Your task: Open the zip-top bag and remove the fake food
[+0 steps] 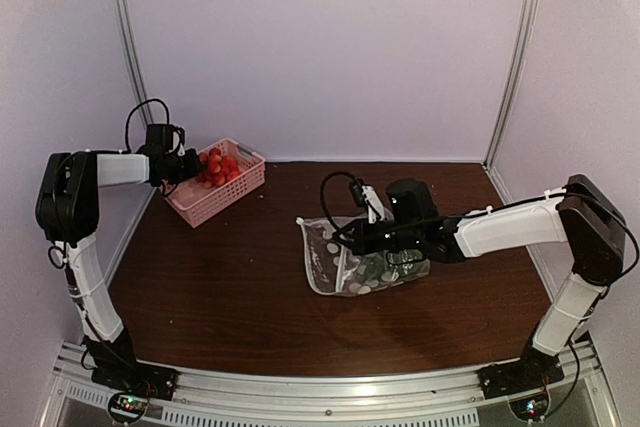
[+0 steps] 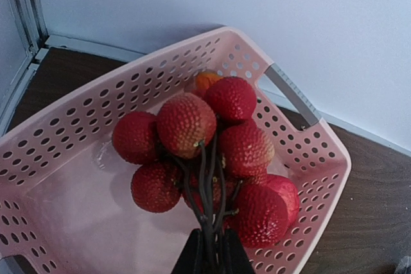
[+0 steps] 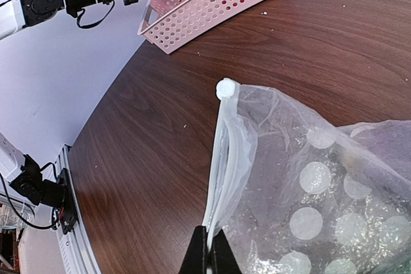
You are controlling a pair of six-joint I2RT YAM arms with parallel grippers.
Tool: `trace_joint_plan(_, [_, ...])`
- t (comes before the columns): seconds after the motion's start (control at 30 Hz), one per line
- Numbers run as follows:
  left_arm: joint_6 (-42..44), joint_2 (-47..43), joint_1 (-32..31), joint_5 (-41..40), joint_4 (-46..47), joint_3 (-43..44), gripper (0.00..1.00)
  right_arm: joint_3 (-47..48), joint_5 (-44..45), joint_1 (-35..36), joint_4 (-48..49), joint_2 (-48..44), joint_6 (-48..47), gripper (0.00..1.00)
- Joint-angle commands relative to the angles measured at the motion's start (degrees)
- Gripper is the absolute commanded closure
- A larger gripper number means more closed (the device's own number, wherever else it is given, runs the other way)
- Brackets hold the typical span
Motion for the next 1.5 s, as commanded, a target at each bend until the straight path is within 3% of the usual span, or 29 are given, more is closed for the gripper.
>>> trace_joint_plan(0.0, [0.01, 3.77, 1.05, -0.67, 3.69, 3.95, 1.0, 0.56, -0.37, -0.32, 0.0, 0.84, 0.3, 1.0])
trace_joint_plan(0.17, [-1.64, 7.86, 1.88, 0.22, 0.0, 7.99, 0.98, 0.97, -0.2, -0.32, -0.43, 0.59, 0.27, 1.0])
trace_joint_plan(0.43, [-2.45, 6.77, 2.3, 1.62, -3.56, 8.79, 0.68, 0.45, 0.01, -0.32, -0.74, -0.27, 0.25, 1.0])
trace_joint_plan(0.67, [-1.98, -3.77, 2.3, 1.68, -2.88, 4.46, 0.43, 0.4, 0.26, -0.32, -0.96, -0.68, -0.12, 1.0])
trace_joint_plan(1.17, [-4.8, -26.24, -2.55, 10.72, 10.91, -21.16, 0.42, 1.77, -0.57, 0.4, 1.22, 0.27, 1.57, 1.0])
trace_joint_plan(1.47, [-4.81, -34.12, -19.64, 9.07, 16.38, -35.14, 0.42, 4.33, 0.15, 2.85, 1.49, 1.42, 2.4, 1.0])
